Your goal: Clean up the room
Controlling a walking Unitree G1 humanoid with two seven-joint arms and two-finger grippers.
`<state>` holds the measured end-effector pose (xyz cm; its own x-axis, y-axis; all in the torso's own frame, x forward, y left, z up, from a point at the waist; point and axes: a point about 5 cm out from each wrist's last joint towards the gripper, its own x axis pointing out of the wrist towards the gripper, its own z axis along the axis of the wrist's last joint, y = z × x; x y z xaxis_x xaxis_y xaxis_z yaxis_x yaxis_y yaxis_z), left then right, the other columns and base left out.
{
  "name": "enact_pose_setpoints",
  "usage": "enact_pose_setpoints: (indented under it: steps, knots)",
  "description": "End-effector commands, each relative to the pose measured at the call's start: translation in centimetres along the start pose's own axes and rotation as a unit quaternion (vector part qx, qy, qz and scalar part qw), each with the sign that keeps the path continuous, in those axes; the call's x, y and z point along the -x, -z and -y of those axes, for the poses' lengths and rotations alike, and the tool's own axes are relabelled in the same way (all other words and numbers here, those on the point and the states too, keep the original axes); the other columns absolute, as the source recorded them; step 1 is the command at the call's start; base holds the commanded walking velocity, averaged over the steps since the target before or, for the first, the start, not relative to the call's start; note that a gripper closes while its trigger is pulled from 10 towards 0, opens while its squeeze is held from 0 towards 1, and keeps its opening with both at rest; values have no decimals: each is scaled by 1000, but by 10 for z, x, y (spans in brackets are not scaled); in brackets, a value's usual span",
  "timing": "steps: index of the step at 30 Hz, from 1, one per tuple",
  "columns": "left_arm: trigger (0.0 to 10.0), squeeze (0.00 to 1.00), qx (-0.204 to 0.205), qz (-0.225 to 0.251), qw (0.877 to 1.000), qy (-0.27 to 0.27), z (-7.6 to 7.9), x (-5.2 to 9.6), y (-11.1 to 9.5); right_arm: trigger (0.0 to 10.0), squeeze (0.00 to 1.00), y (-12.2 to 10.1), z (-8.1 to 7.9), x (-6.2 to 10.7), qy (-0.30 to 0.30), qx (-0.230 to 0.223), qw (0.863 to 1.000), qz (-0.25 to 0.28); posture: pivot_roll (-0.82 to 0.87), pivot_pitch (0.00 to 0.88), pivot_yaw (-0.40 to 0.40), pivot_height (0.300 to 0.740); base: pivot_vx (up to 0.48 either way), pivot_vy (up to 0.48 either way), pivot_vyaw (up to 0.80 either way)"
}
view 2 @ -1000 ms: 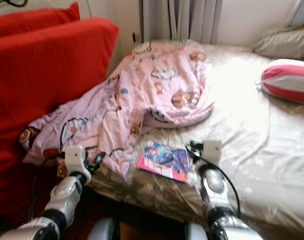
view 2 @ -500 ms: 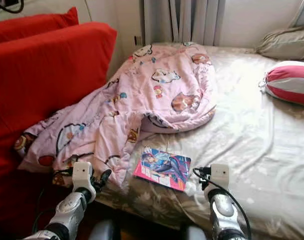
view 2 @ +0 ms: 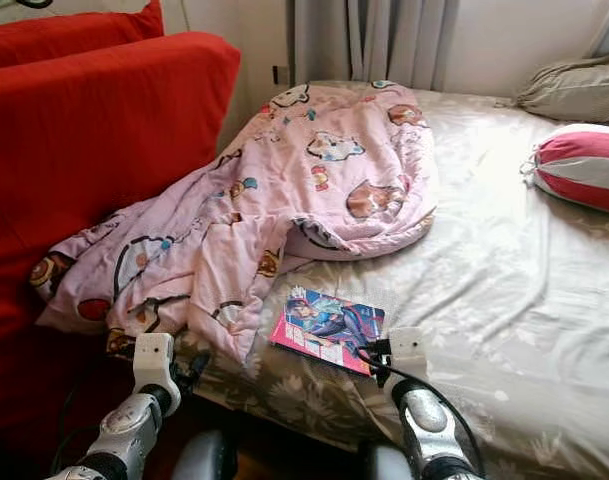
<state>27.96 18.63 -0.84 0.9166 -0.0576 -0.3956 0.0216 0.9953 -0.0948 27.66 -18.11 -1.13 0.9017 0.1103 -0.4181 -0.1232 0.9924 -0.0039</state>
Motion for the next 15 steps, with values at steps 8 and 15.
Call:
enact_pose_setpoints:
  steps: [8, 15]
  knots:
    - [10000, 0, 2, -15, 1000, -5, -6, 1, 3, 10000, 0, -2, 2, -1, 9, -11, 1000, -1, 73, 0, 9, 584, 346, 0, 0]
    - [10000, 0, 2, -22, 1000, -7, -8, 4, 7, 10000, 0, -5, 1, -3, -5, -8, 1000, -4, 75, 0, 7, 584, 462, 0, 0]
